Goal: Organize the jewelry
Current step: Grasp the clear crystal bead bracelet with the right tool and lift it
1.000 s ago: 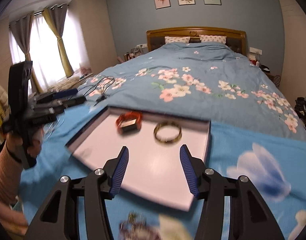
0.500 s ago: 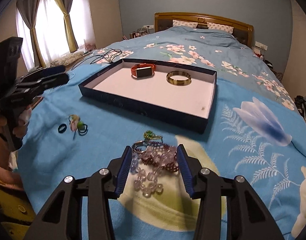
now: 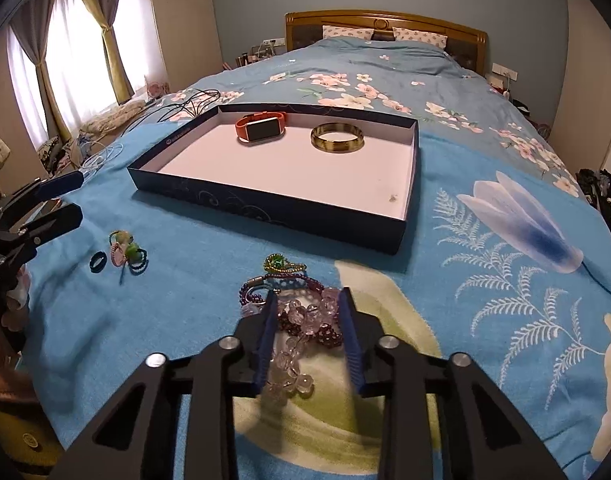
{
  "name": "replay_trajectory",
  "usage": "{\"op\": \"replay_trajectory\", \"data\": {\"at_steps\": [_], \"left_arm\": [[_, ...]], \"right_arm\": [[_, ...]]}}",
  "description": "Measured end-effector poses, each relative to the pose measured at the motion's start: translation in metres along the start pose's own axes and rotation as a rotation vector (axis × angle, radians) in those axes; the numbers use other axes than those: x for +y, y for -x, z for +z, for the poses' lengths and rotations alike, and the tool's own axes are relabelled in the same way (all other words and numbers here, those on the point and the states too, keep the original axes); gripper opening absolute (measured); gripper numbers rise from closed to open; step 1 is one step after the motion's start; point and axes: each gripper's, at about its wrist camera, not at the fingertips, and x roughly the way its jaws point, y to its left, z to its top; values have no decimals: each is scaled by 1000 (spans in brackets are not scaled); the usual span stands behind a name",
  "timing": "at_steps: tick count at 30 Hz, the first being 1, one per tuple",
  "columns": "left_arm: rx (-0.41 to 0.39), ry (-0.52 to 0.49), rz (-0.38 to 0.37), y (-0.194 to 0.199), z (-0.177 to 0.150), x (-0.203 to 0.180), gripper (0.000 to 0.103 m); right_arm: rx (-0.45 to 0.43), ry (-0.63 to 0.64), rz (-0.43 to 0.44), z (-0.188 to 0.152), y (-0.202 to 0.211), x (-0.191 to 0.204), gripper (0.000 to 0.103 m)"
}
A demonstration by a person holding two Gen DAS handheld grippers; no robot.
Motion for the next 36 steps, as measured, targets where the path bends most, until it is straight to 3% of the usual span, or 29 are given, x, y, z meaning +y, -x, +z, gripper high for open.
{"op": "replay_trajectory", "data": {"at_steps": [6,17,22,36], "left_arm": [[5,8,-6,0,1,2,87],[13,-37,-53,7,-7,-3,86],[52,-75,-74,8,-14,-10,79],[138,-74,-113,-10,-23,-13,66]], "right_arm": [[-32,-8,-4,-1,7,-1,22],[-160,-55,106,2,48,-6,22],[-198,-55,148,6,62,-2,22],[-181,-61,162,7,55,3,22]]}}
